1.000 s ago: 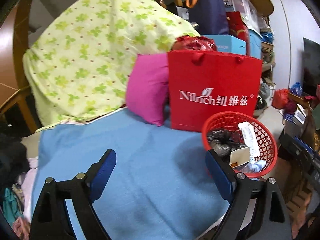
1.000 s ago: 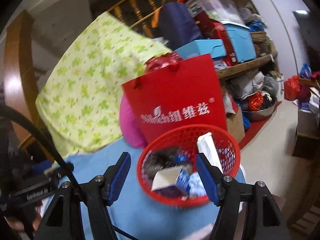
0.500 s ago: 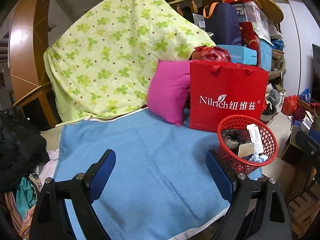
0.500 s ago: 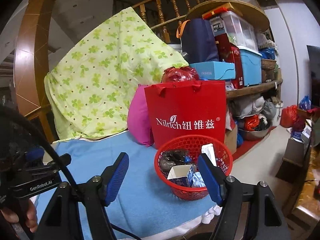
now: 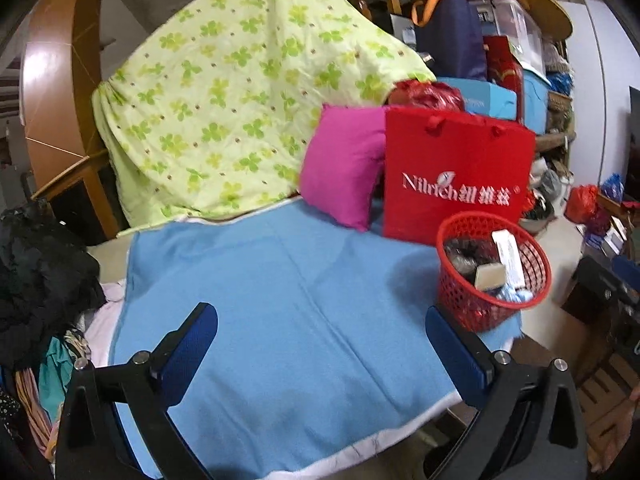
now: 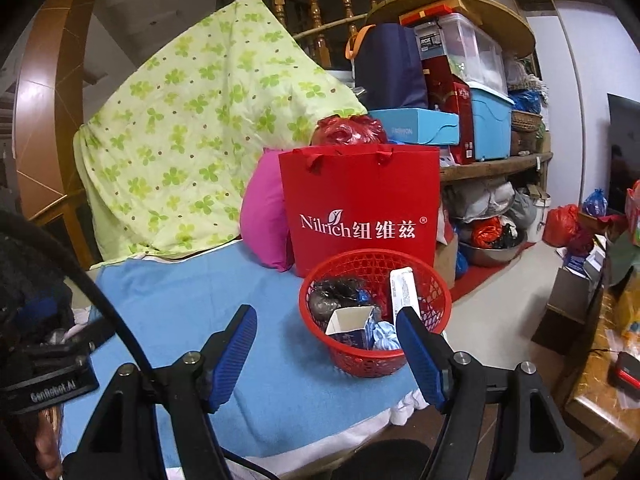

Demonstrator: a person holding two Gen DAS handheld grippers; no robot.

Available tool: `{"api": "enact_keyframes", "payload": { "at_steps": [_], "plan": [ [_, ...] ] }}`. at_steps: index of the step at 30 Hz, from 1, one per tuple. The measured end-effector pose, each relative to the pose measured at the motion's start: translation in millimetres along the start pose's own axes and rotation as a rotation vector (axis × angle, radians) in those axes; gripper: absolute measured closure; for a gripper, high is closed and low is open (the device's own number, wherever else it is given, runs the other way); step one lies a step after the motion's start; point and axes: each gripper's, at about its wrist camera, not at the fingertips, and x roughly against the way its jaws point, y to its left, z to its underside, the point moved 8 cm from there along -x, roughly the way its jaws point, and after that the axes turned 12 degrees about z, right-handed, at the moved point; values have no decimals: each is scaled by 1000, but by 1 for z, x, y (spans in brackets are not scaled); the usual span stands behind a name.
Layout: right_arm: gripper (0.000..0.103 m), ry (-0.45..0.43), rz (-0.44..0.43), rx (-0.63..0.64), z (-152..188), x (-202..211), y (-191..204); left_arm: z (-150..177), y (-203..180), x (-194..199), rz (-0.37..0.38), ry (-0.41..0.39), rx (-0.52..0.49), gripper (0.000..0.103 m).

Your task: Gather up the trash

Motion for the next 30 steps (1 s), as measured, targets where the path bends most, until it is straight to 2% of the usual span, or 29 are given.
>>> {"api": "enact_keyframes", "payload": {
  "at_steps": [4, 9, 19, 30],
  "plan": [
    [28, -27, 30, -14, -6, 6, -8, 5, -9, -2, 19, 42, -6, 0],
    [27, -43, 47, -21, -11, 11, -17, 5, -15, 0, 24, 53, 4, 0],
    [27, -19, 58, -9, -9, 13, -19, 9, -18, -4, 21, 120, 35, 0],
    [27, -7, 58, -14, -8, 16, -20, 7, -22, -5, 24, 121, 30, 0]
  ]
}}
